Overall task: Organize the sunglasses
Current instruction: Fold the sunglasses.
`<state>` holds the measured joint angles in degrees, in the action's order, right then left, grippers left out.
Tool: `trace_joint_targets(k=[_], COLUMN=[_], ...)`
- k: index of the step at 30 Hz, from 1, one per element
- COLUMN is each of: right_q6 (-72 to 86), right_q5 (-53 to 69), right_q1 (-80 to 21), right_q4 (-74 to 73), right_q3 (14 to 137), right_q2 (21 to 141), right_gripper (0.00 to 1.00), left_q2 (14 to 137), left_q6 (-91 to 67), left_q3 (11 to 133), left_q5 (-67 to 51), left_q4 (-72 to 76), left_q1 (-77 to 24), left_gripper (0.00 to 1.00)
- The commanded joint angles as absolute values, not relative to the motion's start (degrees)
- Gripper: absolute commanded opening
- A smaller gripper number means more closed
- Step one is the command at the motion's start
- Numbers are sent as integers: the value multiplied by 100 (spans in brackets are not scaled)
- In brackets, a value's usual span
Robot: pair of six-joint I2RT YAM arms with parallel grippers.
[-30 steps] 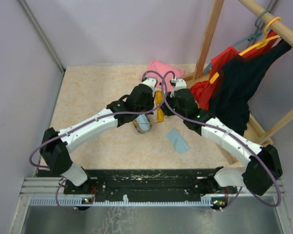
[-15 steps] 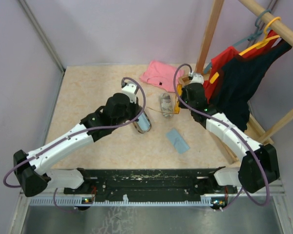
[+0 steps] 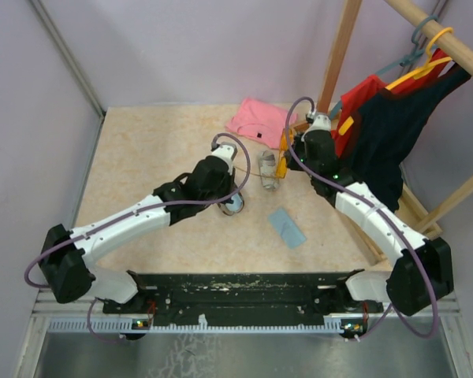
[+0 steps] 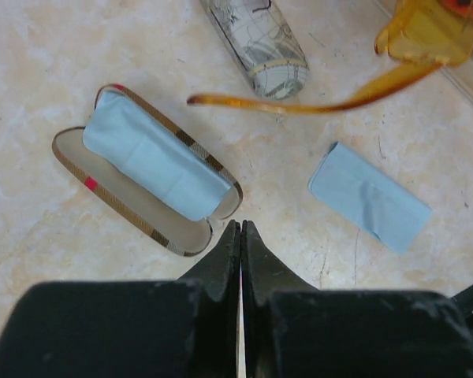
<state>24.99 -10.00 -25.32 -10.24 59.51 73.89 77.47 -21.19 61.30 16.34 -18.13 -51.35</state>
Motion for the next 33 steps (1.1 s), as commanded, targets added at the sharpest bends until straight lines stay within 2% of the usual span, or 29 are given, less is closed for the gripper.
trace_joint_targets(k=[1, 22, 33], right_q6=[2646, 2686, 2532], right_q5=[-574, 827, 883], right_q1=[-2496, -2524, -3007], right_q4=[-563, -363, -306], right_q3=[5686, 5034, 5138], right_q2=[6775, 6385, 6619], right_gripper=[0, 0, 0], left_q2=[8091, 9301, 9951], left_q6=[-2094, -1792, -1838], left_q3=[6733, 8098, 8645], left_q5=[2021, 2120, 1898], left_q4=[-1670, -1934, -2288], left_q1=[-5165, -5167, -5174], left_gripper=[0, 0, 0])
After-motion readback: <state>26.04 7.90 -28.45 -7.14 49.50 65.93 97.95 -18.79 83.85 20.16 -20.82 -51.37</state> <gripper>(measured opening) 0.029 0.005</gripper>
